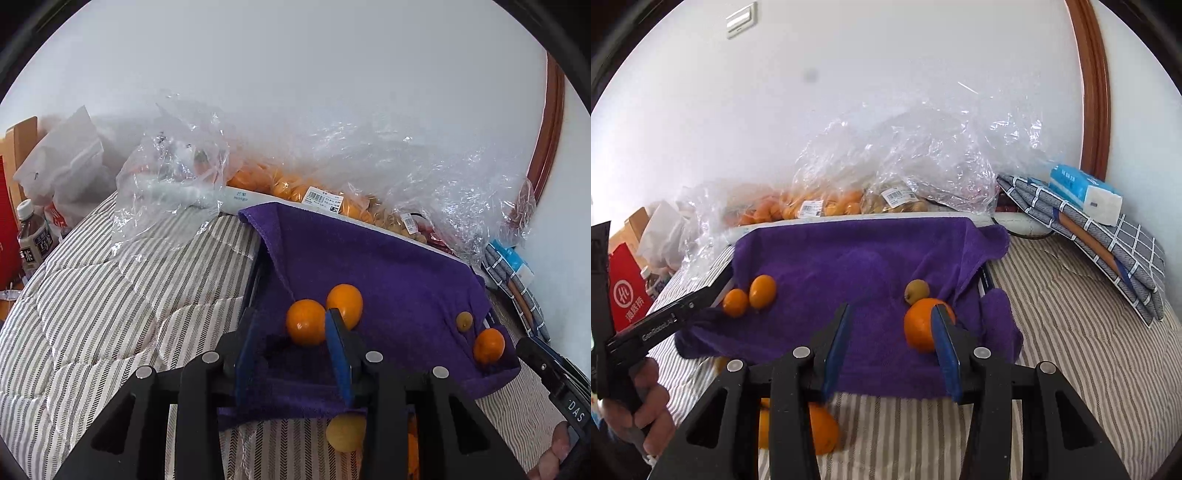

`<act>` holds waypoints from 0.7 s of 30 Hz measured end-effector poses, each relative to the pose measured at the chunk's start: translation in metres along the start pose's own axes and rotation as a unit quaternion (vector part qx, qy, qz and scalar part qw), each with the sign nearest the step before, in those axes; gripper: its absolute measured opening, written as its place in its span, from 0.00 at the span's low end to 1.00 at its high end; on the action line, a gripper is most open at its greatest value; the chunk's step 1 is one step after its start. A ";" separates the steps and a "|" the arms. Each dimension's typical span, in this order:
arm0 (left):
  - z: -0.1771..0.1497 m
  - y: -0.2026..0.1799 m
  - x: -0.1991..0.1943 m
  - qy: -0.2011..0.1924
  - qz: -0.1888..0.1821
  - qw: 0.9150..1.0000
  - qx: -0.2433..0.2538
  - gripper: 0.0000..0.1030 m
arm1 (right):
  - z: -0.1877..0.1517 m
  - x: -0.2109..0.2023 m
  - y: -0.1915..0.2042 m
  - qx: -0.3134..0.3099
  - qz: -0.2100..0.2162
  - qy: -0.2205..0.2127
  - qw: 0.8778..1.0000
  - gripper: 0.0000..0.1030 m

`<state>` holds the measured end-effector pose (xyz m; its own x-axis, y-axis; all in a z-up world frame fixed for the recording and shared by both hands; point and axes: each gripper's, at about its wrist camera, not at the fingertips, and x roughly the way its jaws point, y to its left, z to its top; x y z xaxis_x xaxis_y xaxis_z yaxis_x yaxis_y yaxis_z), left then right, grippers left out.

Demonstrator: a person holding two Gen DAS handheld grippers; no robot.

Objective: Organize fruits
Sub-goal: 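Lower the large orange onto the towel and open the right tool while the left lowers its orange, then close the left tool on a yellow-green fruit while the right grasps a large orange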

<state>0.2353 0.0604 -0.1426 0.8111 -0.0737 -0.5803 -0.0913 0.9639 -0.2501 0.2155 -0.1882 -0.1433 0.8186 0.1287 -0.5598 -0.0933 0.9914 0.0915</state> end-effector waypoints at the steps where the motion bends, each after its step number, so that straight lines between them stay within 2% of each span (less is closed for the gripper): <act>1: -0.003 0.002 -0.003 0.001 0.000 1.000 -0.001 0.34 | -0.002 -0.005 0.002 0.000 -0.001 0.002 1.000 0.43; 3: -0.009 0.006 -0.010 -0.004 -0.003 1.000 0.001 0.34 | -0.009 -0.012 0.005 0.005 0.009 0.009 1.000 0.43; 5: -0.017 0.008 -0.020 -0.008 0.019 1.000 0.011 0.34 | -0.020 -0.016 0.009 0.011 0.016 0.019 1.000 0.43; 7: -0.022 0.013 -0.030 -0.010 0.001 1.000 0.014 0.34 | -0.031 -0.017 0.014 0.010 0.020 0.029 0.999 0.41; 11: -0.034 0.023 -0.046 -0.008 0.013 1.000 0.019 0.36 | -0.048 -0.014 0.024 0.006 0.045 0.055 0.997 0.39; 16: -0.038 0.038 -0.049 0.007 0.016 1.000 -0.008 0.37 | -0.062 -0.007 0.036 -0.003 0.063 0.079 0.995 0.39; 21: -0.039 0.046 -0.047 0.015 0.015 0.999 -0.026 0.38 | -0.066 0.003 0.041 -0.007 0.063 0.096 0.993 0.39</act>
<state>0.1707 0.0984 -0.1567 0.7904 -0.0528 -0.6102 -0.1460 0.9513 -0.2715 0.1769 -0.1460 -0.1961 0.6769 0.2521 -0.6916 -0.1964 0.9673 0.1603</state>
